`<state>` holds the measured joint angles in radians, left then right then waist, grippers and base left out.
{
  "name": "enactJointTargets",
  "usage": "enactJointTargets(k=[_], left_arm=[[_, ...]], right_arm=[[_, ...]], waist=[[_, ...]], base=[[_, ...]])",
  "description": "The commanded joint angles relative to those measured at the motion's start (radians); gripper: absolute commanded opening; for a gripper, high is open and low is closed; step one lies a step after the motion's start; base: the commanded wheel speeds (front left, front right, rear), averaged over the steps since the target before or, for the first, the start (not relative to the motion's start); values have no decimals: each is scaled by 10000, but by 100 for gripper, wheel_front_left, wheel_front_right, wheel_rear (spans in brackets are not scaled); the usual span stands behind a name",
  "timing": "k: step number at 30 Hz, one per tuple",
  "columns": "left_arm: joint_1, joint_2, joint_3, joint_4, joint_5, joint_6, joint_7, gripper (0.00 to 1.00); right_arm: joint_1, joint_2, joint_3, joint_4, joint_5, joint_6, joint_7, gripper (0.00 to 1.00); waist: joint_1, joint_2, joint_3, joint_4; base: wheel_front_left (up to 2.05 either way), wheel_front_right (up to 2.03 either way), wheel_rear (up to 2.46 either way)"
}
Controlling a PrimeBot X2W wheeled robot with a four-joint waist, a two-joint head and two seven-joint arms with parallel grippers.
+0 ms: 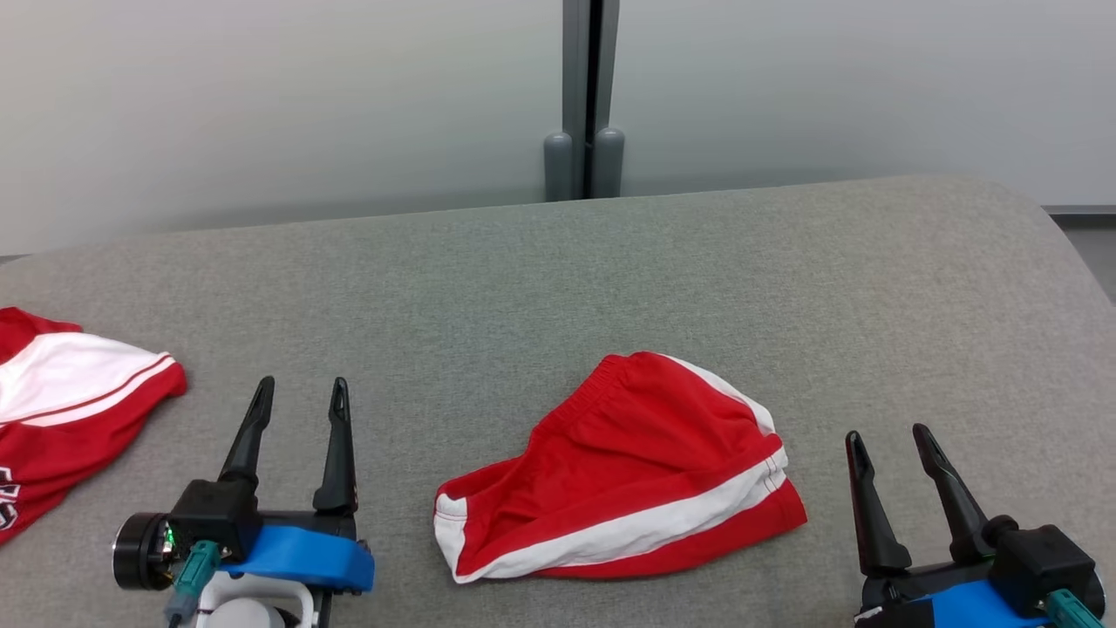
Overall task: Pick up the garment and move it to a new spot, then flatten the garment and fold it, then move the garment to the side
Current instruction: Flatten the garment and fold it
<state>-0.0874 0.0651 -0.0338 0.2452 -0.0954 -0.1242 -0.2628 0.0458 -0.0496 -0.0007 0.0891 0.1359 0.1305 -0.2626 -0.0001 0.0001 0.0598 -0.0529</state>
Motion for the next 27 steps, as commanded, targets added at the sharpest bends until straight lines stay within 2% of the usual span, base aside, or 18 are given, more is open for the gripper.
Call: enactJointTargets(k=[1, 6, 15, 27], left_arm=[[-376, 71, -72, 14, 65, -80, -30, 100], [-1211, 163, -642, 283, 41, -60, -30, 100], [-3540, 839, -3171, 2047, -805, -64, 25, 100], [-5679, 1563, -6397, 4732, -2720, -63, 1298, 100]], right_arm=[[-124, -17, 33, 26, 7, 3, -34, 100], [-265, -19, 140, 62, 61, 5, -35, 100], [-491, -17, 263, 27, 219, 5, -33, 100], [-910, -14, 360, 117, 517, 5, -35, 100]], waist=[[1, -1, 23, -169], [1, -1, 170, -766], [1, -1, 774, -1854], [1, -1, 1636, -2647]], base=[[0, 0, 0], [0, 0, 0], [0, 0, 0], [0, 0, 0]])
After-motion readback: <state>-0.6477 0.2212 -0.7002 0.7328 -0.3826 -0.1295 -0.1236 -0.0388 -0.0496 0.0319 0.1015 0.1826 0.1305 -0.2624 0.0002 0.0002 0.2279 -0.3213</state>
